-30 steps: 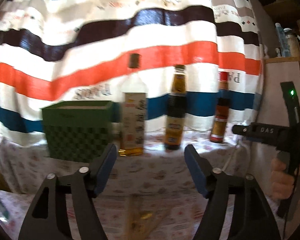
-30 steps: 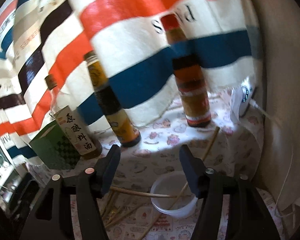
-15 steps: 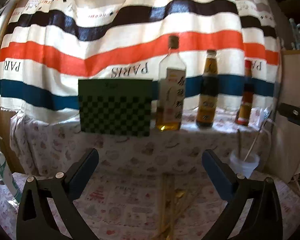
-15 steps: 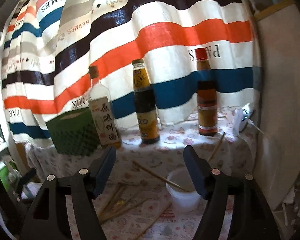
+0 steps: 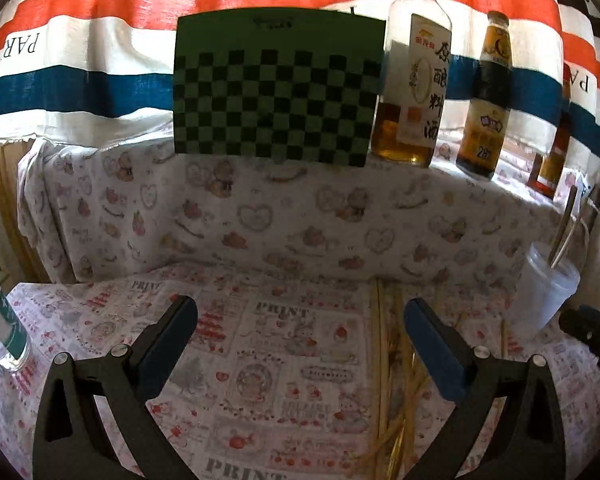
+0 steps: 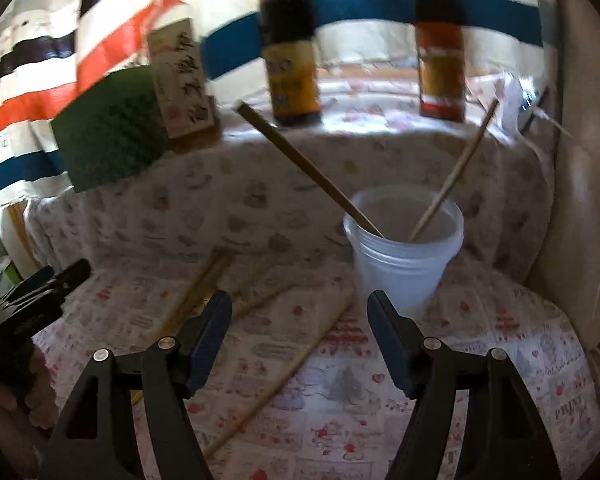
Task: Organize utensils
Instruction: 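Reach the left tool to the chopstick bundle and grasp several chopsticks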
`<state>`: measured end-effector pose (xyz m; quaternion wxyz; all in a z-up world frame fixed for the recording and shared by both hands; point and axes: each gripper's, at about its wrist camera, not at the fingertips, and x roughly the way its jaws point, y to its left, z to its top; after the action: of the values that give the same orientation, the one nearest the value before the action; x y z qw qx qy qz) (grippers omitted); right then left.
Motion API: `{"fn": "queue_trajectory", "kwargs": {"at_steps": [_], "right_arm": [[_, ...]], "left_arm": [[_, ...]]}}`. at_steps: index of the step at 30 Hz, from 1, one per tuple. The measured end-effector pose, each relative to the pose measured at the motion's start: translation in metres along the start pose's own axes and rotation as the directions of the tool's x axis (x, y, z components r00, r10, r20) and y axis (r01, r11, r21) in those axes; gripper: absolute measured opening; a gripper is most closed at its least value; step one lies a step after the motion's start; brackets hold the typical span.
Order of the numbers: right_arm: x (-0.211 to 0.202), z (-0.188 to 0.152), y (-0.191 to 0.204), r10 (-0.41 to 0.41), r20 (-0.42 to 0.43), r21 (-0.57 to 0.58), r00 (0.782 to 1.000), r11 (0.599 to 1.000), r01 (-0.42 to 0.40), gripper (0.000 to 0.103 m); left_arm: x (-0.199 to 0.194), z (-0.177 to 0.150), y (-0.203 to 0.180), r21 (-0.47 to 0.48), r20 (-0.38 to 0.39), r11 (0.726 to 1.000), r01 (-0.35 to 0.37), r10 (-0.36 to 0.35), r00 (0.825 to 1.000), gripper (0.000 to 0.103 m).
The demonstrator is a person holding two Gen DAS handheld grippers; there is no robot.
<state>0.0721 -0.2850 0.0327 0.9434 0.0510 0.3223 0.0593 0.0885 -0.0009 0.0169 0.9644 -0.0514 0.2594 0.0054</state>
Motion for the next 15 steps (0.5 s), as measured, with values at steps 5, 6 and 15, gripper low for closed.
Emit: {"fn": "queue_trajectory", "kwargs": {"at_steps": [5,6,15], "right_arm": [[0.013,-0.002,-0.009,-0.05,-0.037,0.011,0.998,0.999,0.05,0.072],[0.015,-0.001,-0.01,-0.064,-0.046,0.007,0.997,0.998,0.064,0.072],[0.021,0.0,-0.022,-0.112,-0.074,0.032,0.991,0.993,0.115,0.072]], "left_arm": [[0.006,-0.004,-0.004,-0.002,-0.046,1.0,0.025,-0.025,0.999,0.102],[0.009,-0.004,-0.006,0.006,-0.057,1.0,0.028,-0.027,0.998,0.102],[0.036,-0.02,-0.034,-0.044,-0.338,0.949,0.314,-0.31,0.889,0.072]]}}
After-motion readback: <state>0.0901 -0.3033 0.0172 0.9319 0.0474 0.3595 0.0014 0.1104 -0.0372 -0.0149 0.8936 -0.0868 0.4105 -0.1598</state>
